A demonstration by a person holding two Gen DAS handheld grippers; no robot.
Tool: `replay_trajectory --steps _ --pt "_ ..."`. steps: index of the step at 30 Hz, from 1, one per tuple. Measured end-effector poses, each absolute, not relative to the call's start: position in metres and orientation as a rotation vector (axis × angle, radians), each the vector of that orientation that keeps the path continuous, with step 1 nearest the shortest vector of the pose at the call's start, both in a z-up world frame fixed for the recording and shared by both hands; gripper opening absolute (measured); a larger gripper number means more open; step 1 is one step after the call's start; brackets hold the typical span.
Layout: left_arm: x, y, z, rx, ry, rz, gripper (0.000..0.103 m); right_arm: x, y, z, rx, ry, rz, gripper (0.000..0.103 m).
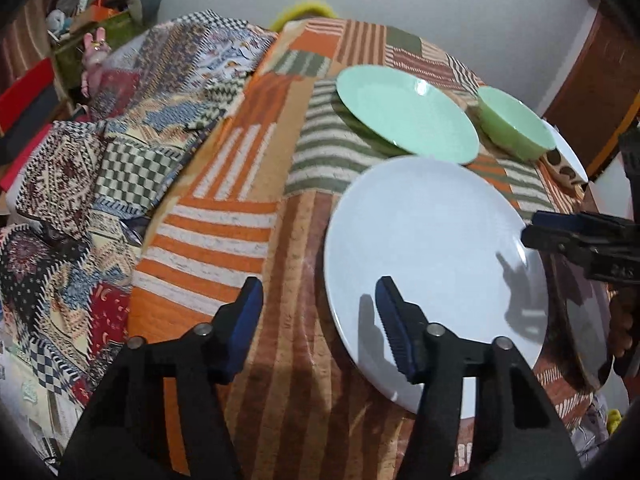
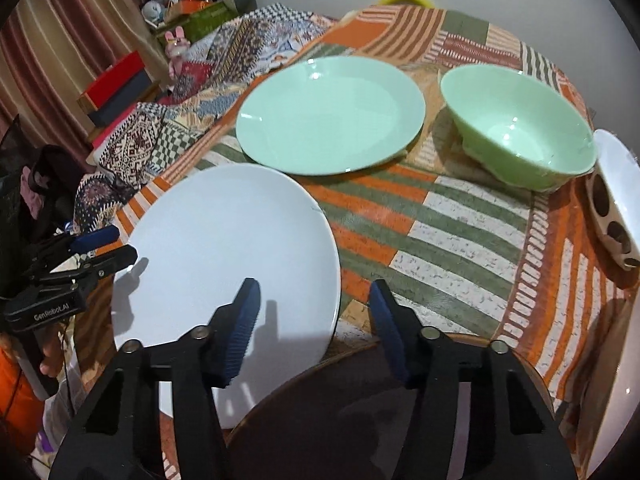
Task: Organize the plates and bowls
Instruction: 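Close both grippers on the white plate rim, then lift the white plate and carry it toward the purple plate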
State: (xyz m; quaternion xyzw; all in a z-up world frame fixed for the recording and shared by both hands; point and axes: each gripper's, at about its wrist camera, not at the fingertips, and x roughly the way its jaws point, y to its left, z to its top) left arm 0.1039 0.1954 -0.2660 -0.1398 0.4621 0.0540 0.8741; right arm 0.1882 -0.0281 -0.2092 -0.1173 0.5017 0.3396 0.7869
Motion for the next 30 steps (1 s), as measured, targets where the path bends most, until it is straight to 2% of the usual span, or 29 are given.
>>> replay_trajectory --steps 4,10,18,30 --pt "0.105 0.191 -0.273 -0.303 0.987 0.070 0.041 0.192 -0.026 -0.215 -0.264 1.115 0.736 0.039" --pt "0.108 0.187 -0.276 -0.328 0.998 0.008 0.030 0.192 -0.022 -0.218 -0.293 1.134 0.745 0.029" --pt "0.108 0.183 -0.274 -0.321 1.000 0.022 0.030 0.195 -0.021 -0.219 -0.300 1.128 0.737 0.024" --pt "0.104 0.190 -0.259 -0.320 0.965 0.066 0.030 0.190 -0.020 -0.208 -0.273 1.105 0.745 0.024"
